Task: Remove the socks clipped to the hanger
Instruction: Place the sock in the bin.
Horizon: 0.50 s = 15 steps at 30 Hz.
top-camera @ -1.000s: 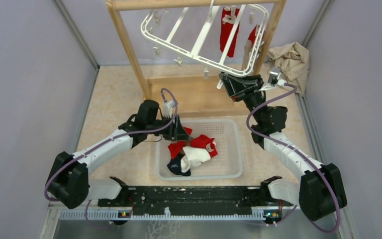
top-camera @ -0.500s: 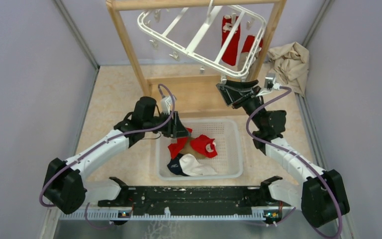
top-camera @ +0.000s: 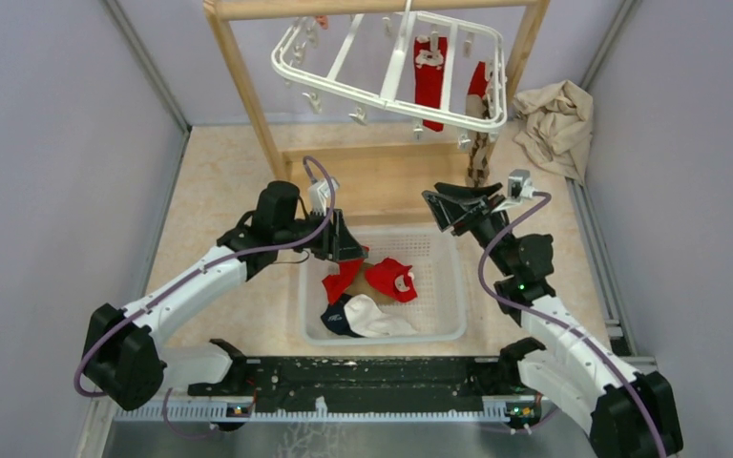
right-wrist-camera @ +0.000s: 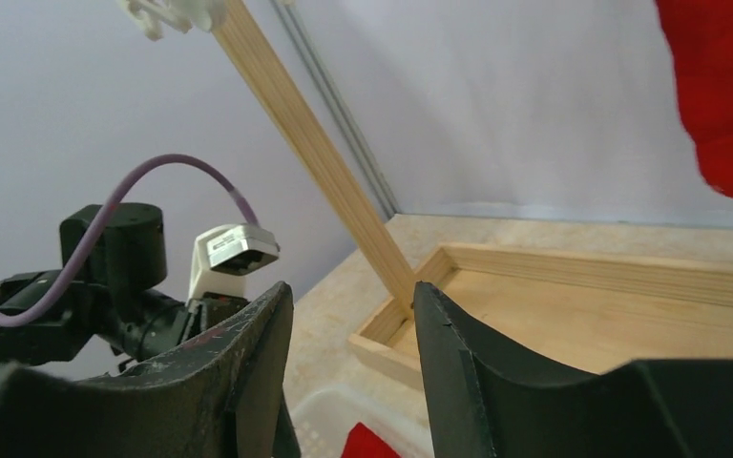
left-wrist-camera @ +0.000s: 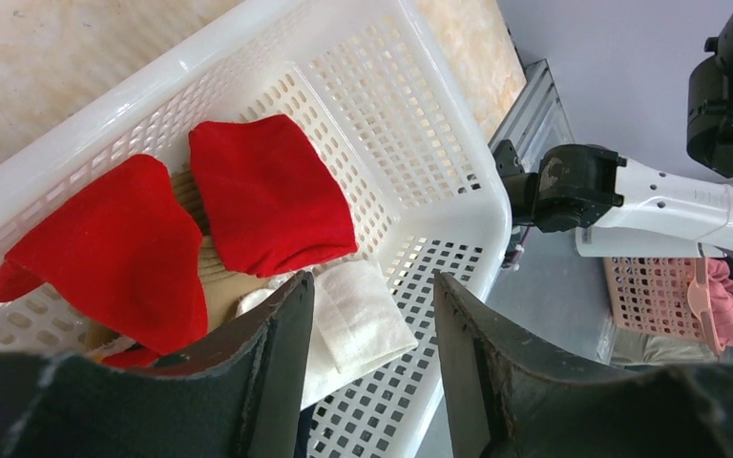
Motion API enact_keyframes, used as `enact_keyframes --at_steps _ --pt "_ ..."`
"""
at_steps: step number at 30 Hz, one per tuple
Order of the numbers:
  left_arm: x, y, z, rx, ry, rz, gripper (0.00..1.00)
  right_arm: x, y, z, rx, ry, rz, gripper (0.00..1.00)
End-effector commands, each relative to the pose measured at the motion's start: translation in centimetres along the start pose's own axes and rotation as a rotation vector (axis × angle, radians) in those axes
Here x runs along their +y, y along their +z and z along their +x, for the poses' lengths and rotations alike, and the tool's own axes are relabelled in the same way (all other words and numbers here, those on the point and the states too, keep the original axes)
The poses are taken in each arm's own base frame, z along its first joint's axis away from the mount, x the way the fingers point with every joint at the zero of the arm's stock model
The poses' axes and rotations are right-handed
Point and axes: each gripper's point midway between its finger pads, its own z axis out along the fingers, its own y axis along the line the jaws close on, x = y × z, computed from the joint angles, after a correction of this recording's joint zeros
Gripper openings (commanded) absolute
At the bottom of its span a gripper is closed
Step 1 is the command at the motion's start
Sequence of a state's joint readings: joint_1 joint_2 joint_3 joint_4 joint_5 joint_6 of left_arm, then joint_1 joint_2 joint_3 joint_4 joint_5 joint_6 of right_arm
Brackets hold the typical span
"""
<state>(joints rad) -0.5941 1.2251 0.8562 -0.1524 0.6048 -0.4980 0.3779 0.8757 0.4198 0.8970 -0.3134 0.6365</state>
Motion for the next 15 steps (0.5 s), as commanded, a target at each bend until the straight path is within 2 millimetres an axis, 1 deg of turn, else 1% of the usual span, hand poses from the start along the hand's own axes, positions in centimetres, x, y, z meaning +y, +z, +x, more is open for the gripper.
enact_keyframes --at_steps 1,3,5,6,10,15 --pt "-1.5 -0.5 -1.1 -0.026 0.047 0.039 0.58 -3.1 -1.1 -1.3 -0.043 -0.087 0.197 0.52" --pt "-1.7 -0.5 -1.1 -0.026 0.051 0.046 0.64 -5.1 -1.8 -1.4 -0.045 -0.094 0.302 0.54" --pt "-1.9 -0.5 -1.1 -0.024 0.06 0.054 0.96 -6.6 -2.3 -1.5 -0.044 -0.095 0.362 0.54" --pt "-2.0 -0.5 -1.0 -0.02 0.061 0.055 0.99 -7.2 -2.5 -1.6 -0.044 -0.097 0.381 0.54" --pt "-2.1 -0.7 -1.0 -0.021 0.067 0.052 0.99 -8.9 -2.7 -1.7 -0.031 -0.124 0.442 0.54" --pt "-2.4 -1.0 -0.9 -0.024 0.068 0.058 0.99 -11.2 -2.2 -2.7 -0.041 -0.164 0.494 0.54"
